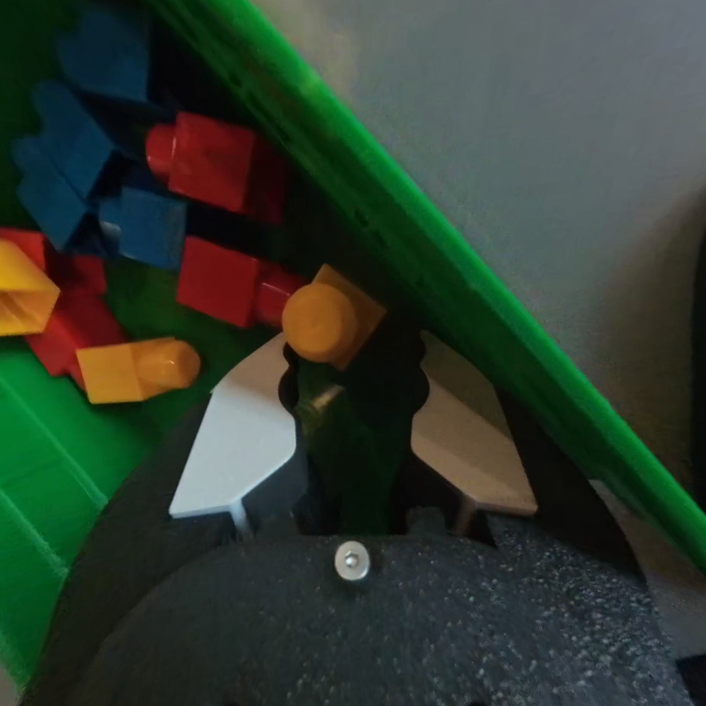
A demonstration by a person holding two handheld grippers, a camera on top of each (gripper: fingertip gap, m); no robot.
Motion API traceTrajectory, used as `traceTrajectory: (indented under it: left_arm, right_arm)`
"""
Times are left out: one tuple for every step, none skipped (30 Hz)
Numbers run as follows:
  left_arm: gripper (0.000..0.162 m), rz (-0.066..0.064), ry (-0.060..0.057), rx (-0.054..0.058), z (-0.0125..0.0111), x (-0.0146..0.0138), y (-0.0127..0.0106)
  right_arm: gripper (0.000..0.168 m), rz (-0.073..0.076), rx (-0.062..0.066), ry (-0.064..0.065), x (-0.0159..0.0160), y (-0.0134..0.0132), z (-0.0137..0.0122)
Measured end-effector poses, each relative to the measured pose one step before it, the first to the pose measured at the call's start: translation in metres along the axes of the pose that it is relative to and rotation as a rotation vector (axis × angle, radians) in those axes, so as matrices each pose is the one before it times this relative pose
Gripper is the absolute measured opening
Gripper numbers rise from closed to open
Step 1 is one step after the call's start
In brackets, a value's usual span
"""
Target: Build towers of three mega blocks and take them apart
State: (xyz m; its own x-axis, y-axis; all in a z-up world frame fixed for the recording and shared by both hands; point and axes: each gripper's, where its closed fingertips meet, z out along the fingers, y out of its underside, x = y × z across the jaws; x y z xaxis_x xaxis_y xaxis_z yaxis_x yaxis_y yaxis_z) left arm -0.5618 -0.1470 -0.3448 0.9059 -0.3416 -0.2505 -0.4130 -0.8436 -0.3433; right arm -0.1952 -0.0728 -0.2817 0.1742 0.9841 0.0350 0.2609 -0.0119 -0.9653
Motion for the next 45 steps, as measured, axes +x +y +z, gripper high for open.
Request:
traceTrajectory:
  left_arm:
    - [0.057,0.0398,-0.0110,0.0024,0.00043,-0.00222,-0.00204]
    - [0.057,0.0303,-0.0081,0.0032,0.00004,-0.00219,-0.00174]
    - [0.057,0.0245,-0.0076,0.0057,-0.00013,-0.00276,-0.00176]
    - [0.057,0.0259,-0.0063,0.0121,-0.00037,-0.00251,-0.00210]
    - [0.056,0.0283,-0.0040,0.0202,-0.00018,-0.00198,-0.00284]
    - [0.055,0.0193,0.0011,0.0210,0.00027,-0.00094,-0.00286]
    - [0.055,0.0064,0.0069,0.0119,0.00076,0.00016,-0.00195]
    - [0.053,0.0012,0.0037,0.0063,0.00083,0.00006,-0.00117]
    - [0.051,-0.0012,-0.0027,0.0054,0.00065,-0.00083,-0.00084]
    - [0.050,-0.0019,-0.0043,0.0049,0.00031,-0.00099,-0.00057]
    - [0.047,-0.0027,0.0004,0.0047,0.00031,-0.00045,-0.00020]
    - [0.046,-0.0067,0.0080,0.0011,0.00043,0.00051,0.00046]
    - [0.045,-0.0107,0.0075,0.0035,0.00023,0.00018,0.00011]
    - [0.044,-0.0159,0.0047,0.0081,-0.00032,-0.00030,-0.00026]
    - [0.043,-0.0217,0.0064,0.0061,-0.00073,-0.00015,0.00035]
    - [0.042,-0.0220,0.0038,0.0042,-0.00129,-0.00058,0.00098]
    - [0.042,-0.0154,-0.0018,0.0055,-0.00190,-0.00110,0.00123]
    - [0.042,-0.0084,-0.0060,0.0091,-0.00258,-0.00114,0.00098]
    - [0.041,-0.0068,-0.0068,0.0108,-0.00331,-0.00115,0.00083]
    - [0.041,-0.0079,-0.0076,0.0090,-0.00385,-0.00128,0.00091]
    - [0.040,-0.0097,-0.0104,0.0083,-0.00416,-0.00183,0.00091]
    - [0.040,-0.0105,-0.0136,0.0093,-0.00478,-0.00248,0.00060]
    - [0.040,-0.0097,-0.0166,0.0098,-0.00529,-0.00292,0.00028]
    - [0.040,-0.0075,-0.0195,0.0125,-0.00583,-0.00335,-0.00028]
    - [0.039,-0.0057,-0.0206,0.0174,-0.00618,-0.00374,-0.00131]
    - [0.039,-0.0077,-0.0156,0.0185,-0.00611,-0.00322,-0.00184]
    - [0.039,-0.0084,-0.0084,0.0171,-0.00565,-0.00242,-0.00160]
    - [0.038,-0.0061,-0.0093,0.0171,-0.00526,-0.00238,-0.00195]
    - [0.038,-0.0032,-0.0091,0.0152,-0.00506,-0.00207,-0.00187]
    - [0.038,0.0012,-0.0054,0.0148,-0.00494,-0.00095,-0.00217]
    - [0.038,0.0036,-0.0043,0.0198,-0.00519,-0.00014,-0.00354]
    - [0.038,0.0023,0.0013,0.0248,-0.00534,0.00141,-0.00499]
    - [0.038,0.0045,0.0083,0.0276,-0.00546,0.00302,-0.00627]
    - [0.038,0.0095,0.0094,0.0292,-0.00526,0.00416,-0.00723]
    - [0.038,0.0135,0.0122,0.0287,-0.00518,0.00509,-0.00782]
    - [0.038,0.0170,0.0219,0.0294,-0.00477,0.00673,-0.00837]
    - [0.038,0.0183,0.0317,0.0312,-0.00427,0.00837,-0.00922]
    - [0.038,0.0208,0.0361,0.0306,-0.00338,0.00913,-0.00967]
    - [0.038,0.0257,0.0401,0.0277,-0.00256,0.01011,-0.00977]
    - [0.038,0.0288,0.0408,0.0245,-0.00168,0.01044,-0.00983]
    - [0.038,0.0298,0.0363,0.0212,-0.00099,0.00995,-0.00989]
    - [0.038,0.0292,0.0331,0.0193,-0.00021,0.00960,-0.00998]
    - [0.038,0.0273,0.0292,0.0184,0.00062,0.00908,-0.00999]
    - [0.038,0.0243,0.0249,0.0173,0.00103,0.00840,-0.00982]
    - [0.038,0.0210,0.0216,0.0186,0.00155,0.00793,-0.00968]
  right_arm:
    - [0.039,-0.0001,0.0021,0.0002,-0.00001,-0.00039,-0.00020]
    - [0.039,0.0001,-0.0006,0.0002,0.00011,0.00018,0.00000]
    - [0.039,0.0007,-0.0007,-0.0008,-0.00007,0.00007,0.00006]
    - [0.038,0.0000,-0.0003,-0.0006,-0.00010,0.00001,0.00008]
    - [0.038,0.0002,-0.0024,-0.0005,0.00006,0.00032,0.00018]
    - [0.038,0.0016,-0.0030,-0.0014,-0.00008,0.00048,0.00027]
    - [0.038,0.0016,-0.0025,-0.0014,0.00003,0.00031,0.00030]
    - [0.038,0.0010,-0.0032,-0.0004,0.00010,0.00039,0.00023]
    - [0.038,0.0013,-0.0021,-0.0001,0.00013,0.00029,0.00021]
    - [0.038,0.0006,0.0000,-0.0001,0.00004,0.00000,0.00001]
    - [0.038,-0.0001,0.0008,0.0008,0.00005,-0.00005,-0.00015]
    - [0.038,0.0000,0.0008,0.0008,0.00014,-0.00005,-0.00013]
    - [0.038,0.0001,0.0019,-0.0001,0.00004,-0.00026,-0.00018]
    - [0.038,0.0000,0.0010,0.0004,-0.00001,-0.00008,-0.00013]
    - [0.038,0.0010,0.0001,0.0000,0.00016,0.00003,-0.00015]
    - [0.038,0.0010,0.0020,-0.0003,0.00005,-0.00028,-0.00015]
    - [0.038,0.0009,0.0000,0.0003,0.00019,0.00003,-0.00006]
    - [0.038,0.0018,-0.0018,-0.0009,0.00003,0.00030,0.00004]
    - [0.038,0.0009,-0.0002,-0.0016,-0.00009,-0.00001,0.00012]
    - [0.038,-0.0005,-0.0013,-0.0005,-0.00006,0.00011,0.00010]
    - [0.038,0.0000,-0.0033,-0.0005,-0.00002,0.00054,0.00012]
    - [0.038,-0.0005,-0.0018,-0.0009,-0.00015,0.00022,0.00028]
    - [0.038,-0.0024,-0.0017,0.0005,-0.00011,0.00005,0.00009]
    - [0.038,-0.0025,-0.0028,0.0002,-0.00016,0.00036,0.00015]
    - [0.038,-0.0019,-0.0020,-0.0005,-0.00018,0.00028,0.00013]
    - [0.038,-0.0026,-0.0020,0.0006,-0.00019,0.00016,0.00017]
    - [0.038,-0.0030,-0.0026,0.0008,-0.00014,0.00023,0.00013]
    - [0.038,-0.0030,-0.0015,0.0002,-0.00021,0.00012,0.00010]
    - [0.038,-0.0027,-0.0014,-0.0002,-0.00028,0.00001,0.00008]
    - [0.038,-0.0012,-0.0029,-0.0014,-0.00016,0.00006,0.00012]
    - [0.038,0.0001,-0.0018,-0.0028,-0.00031,-0.00014,0.00008]
    - [0.038,-0.0014,-0.0017,-0.0010,-0.00017,-0.00025,0.00003]
    - [0.038,-0.0043,-0.0026,0.0008,-0.00015,-0.00040,0.00012]
    - [0.038,-0.0078,-0.0028,0.0000,-0.00042,-0.00055,0.00020]
    - [0.038,-0.0131,-0.0037,-0.0027,-0.00117,-0.00093,0.00058]
    - [0.038,-0.0187,-0.0026,-0.0099,-0.00242,-0.00162,0.00080]
    - [0.038,-0.0214,0.0009,-0.0169,-0.00354,-0.00313,0.00087]
    - [0.039,-0.0216,0.0026,-0.0190,-0.00386,-0.00473,0.00112]
    - [0.040,-0.0236,0.0025,-0.0215,-0.00411,-0.00610,0.00102]
    - [0.040,-0.0272,0.0016,-0.0247,-0.00423,-0.00709,0.00121]
    - [0.041,-0.0305,-0.0001,-0.0245,-0.00415,-0.00776,0.00121]
    - [0.041,-0.0322,-0.0001,-0.0215,-0.00351,-0.00828,0.00125]
    - [0.041,-0.0317,0.0021,-0.0180,-0.00301,-0.00914,0.00144]
    - [0.041,-0.0284,0.0061,-0.0159,-0.00287,-0.00976,0.00169]
    - [0.041,-0.0247,0.0120,-0.0172,-0.00346,-0.01056,0.00214]
